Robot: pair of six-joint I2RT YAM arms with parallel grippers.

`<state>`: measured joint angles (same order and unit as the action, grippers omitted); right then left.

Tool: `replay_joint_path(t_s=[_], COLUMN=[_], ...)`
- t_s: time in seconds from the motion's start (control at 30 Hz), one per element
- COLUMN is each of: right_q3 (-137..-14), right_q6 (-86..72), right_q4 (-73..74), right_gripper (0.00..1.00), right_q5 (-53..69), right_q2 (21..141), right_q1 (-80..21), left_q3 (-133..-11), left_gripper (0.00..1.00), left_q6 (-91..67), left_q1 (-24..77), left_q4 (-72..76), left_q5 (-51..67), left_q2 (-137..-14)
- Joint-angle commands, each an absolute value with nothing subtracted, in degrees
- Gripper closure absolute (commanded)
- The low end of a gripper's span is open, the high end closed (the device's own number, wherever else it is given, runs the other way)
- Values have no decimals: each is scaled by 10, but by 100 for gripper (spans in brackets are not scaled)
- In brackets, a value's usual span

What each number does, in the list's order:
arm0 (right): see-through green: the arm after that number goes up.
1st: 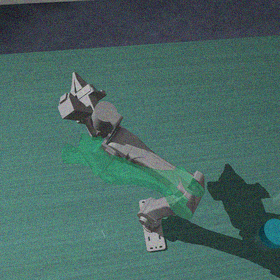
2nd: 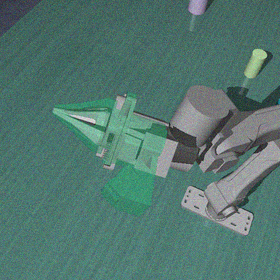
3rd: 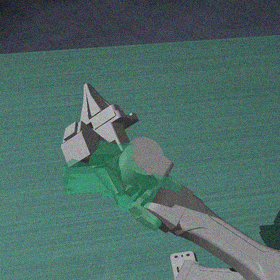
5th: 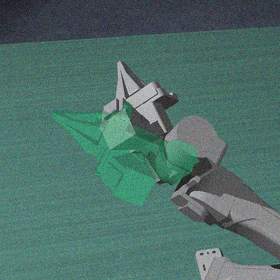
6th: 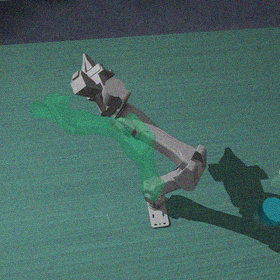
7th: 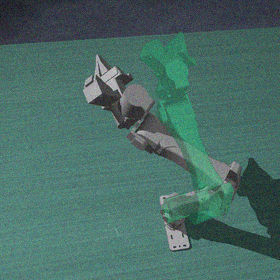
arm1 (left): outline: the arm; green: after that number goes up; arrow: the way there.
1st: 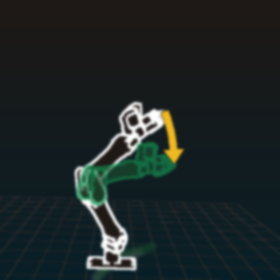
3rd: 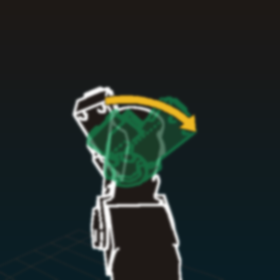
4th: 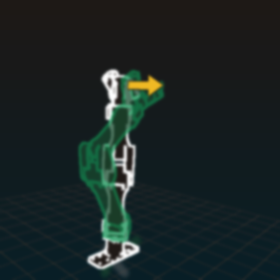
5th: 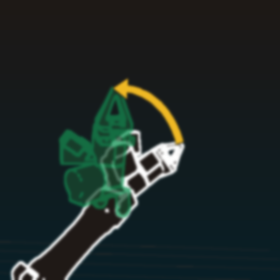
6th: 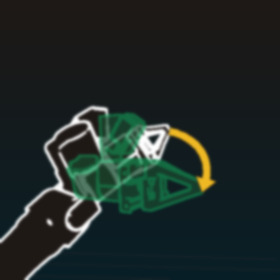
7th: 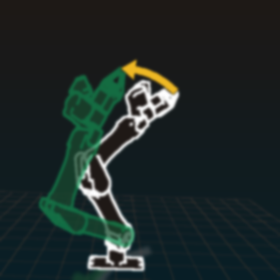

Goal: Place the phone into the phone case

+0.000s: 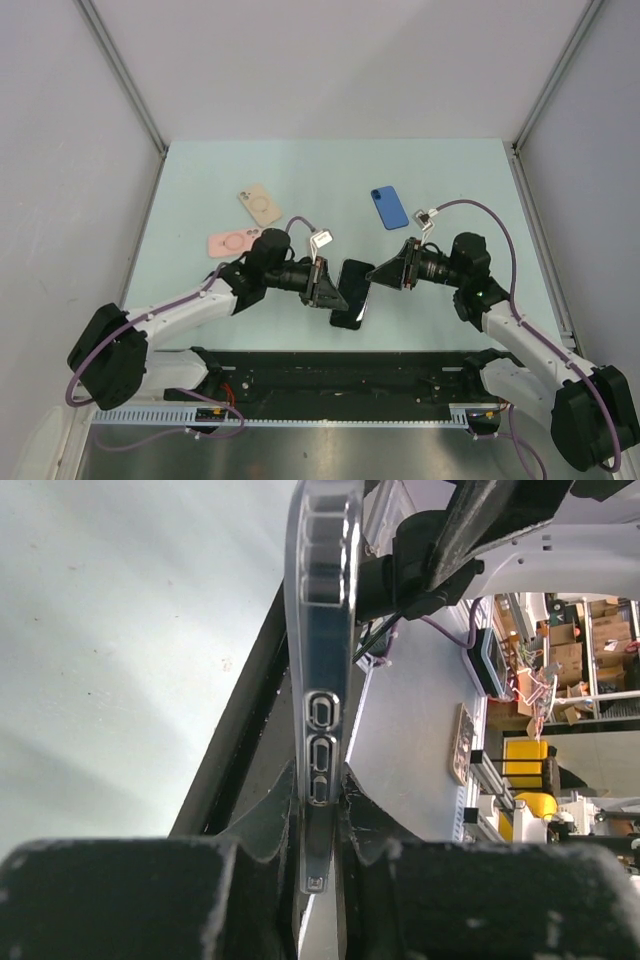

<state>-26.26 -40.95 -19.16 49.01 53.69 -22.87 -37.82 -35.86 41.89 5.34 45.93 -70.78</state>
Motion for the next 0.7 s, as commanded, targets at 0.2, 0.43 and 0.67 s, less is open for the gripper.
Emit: replay_joint_path(t_s=[0.2, 0.43, 0.67], right_q3=[-274, -247, -247], right_q6=[-436, -488, -480], right_q4=[-240, -297, -281], right_gripper=[49, 46, 61], right_q5=[537, 522, 481], right_q2=[525, 542, 550], right_q1=[-241, -250, -263], left_q3=[-342, -324, -329], left_gripper=[100, 100, 100], left_q6=[-448, -482, -475], left_q1=[417, 417, 417], left_q4=[174, 238, 202], left_q5=[454, 463, 437], left_q2=[-651, -641, -647])
